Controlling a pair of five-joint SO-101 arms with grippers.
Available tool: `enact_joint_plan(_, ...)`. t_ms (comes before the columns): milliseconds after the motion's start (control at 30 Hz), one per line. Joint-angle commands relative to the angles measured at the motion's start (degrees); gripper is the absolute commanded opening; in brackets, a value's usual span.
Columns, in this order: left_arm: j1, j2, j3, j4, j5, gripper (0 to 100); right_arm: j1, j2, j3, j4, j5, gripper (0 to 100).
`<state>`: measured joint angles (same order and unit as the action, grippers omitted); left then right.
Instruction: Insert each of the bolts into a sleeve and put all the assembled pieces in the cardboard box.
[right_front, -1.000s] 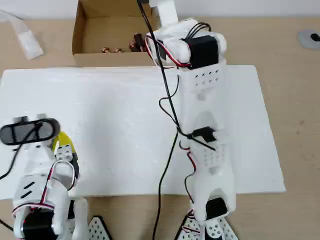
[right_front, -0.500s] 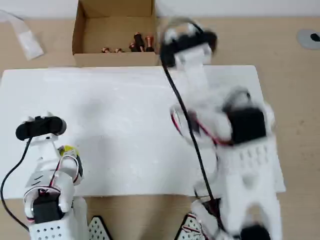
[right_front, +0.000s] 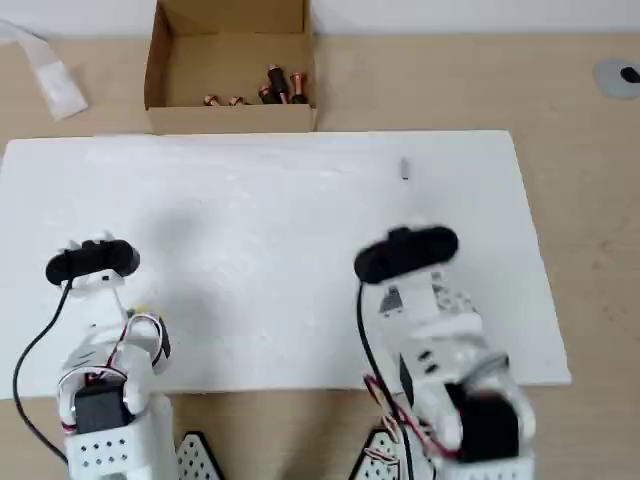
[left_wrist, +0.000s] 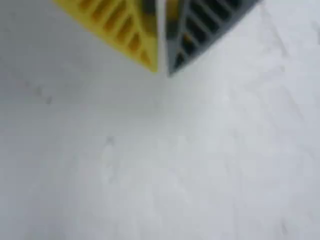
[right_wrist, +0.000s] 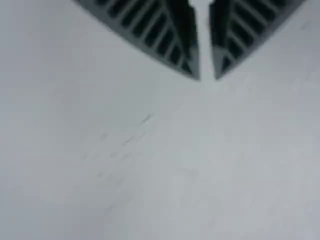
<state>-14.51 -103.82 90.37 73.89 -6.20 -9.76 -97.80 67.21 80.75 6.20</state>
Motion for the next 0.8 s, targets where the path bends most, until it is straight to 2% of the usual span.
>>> enact_joint_plan(0,-0.9,-0.4,0.4,-0.3,0.5,1,2.7,-12.4,5.5,-1.1,1.1,0.9)
enact_joint_plan(467,-0.8,-0.4,0.3,-0.4,0.3,1,4.8,-12.3,20.9,-1.5,1.1,0.9)
enact_joint_plan(767,-0.8,-0.4,0.3,-0.4,0.3,1,4.7,-12.3,24.9,-3.6,1.1,0.9)
